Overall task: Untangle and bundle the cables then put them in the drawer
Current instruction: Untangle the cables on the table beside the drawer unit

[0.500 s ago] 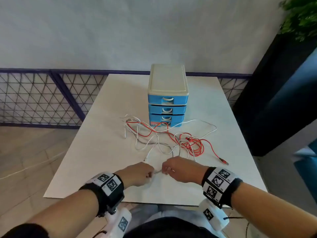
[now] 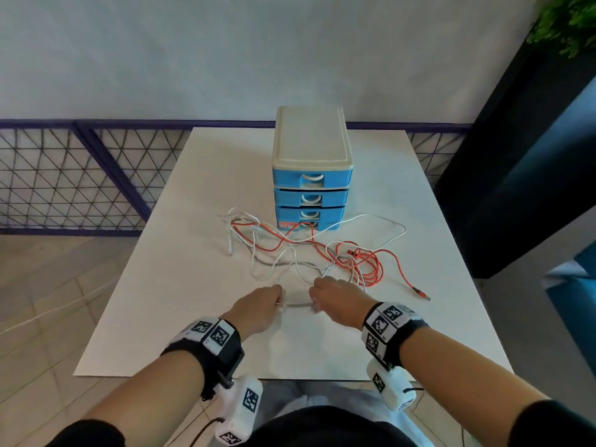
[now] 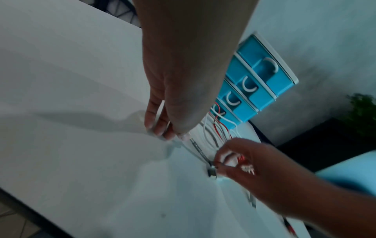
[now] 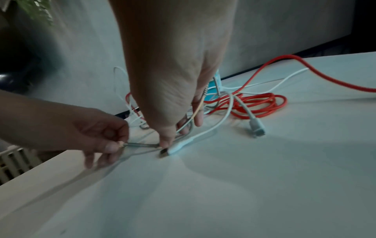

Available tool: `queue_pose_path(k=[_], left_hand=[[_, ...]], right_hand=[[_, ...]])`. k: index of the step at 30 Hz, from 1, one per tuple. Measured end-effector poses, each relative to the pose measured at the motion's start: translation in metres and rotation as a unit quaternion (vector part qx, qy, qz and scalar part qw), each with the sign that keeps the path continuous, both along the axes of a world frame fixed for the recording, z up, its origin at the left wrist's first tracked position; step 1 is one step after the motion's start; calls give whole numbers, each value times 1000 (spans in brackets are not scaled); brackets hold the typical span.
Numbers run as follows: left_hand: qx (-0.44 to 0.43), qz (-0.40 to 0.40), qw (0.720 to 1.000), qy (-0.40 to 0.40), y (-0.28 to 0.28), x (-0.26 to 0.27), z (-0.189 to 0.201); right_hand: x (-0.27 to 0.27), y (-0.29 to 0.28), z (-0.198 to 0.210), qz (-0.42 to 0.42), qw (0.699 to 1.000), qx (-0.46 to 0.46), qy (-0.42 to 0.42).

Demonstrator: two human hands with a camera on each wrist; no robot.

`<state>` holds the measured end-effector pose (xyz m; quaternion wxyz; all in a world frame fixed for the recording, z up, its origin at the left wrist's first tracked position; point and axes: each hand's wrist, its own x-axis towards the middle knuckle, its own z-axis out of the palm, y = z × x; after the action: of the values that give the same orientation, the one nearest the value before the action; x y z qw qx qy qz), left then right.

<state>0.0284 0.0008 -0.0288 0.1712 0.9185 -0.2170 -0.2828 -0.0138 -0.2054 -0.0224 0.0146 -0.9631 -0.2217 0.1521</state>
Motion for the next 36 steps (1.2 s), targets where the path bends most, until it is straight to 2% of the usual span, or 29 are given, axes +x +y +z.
queue_pose_path(k=[2,4,7,9,11,13,16,17,18,19,20,21,23,24,26,28,31,36], left_hand=[[-43,49,998,7,12,5,2],[-87,99,991,9,23,8,5],[-159,177,971,6,35,13,10],[-225,222,948,19,38,18,16],[-316,269,909,44,35,21,25],[-400,311,859,72,29,22,38],[-498,335,787,144,18,23,51],[-520,332,770,160,14,23,55],[-532,323,766,164,10,24,58],[-531,308,774,155,4,25,59],[-514,287,797,135,-2,24,61],[-479,258,832,104,-8,24,62],[-376,166,911,33,-20,24,58],[-318,106,942,2,-26,22,53],[-196,-19,980,-31,-38,18,41],[-99,-103,989,-45,-49,11,29],[-17,-116,991,-59,-60,5,14],[-4,-147,987,-59,-57,5,1]], right_hand=[[2,-9,6,-43,998,44,-7],[4,-17,21,-147,981,128,11],[12,-26,42,-258,931,257,-22],[17,-30,55,-316,871,373,-49],[22,-32,69,-370,784,499,-20],[25,-34,78,-388,732,560,29],[26,-34,82,-361,704,606,82],[26,-35,81,-349,700,616,90],[26,-34,81,-339,699,622,94],[27,-33,80,-335,703,620,93],[28,-32,81,-336,707,615,90],[29,-31,82,-340,715,605,84],[30,-30,83,-344,739,575,69],[30,-30,83,-341,752,561,60],[30,-30,81,-330,773,539,51],[29,-32,80,-324,794,512,51],[25,-36,82,-327,809,485,50],[20,-49,79,-343,848,402,33]])
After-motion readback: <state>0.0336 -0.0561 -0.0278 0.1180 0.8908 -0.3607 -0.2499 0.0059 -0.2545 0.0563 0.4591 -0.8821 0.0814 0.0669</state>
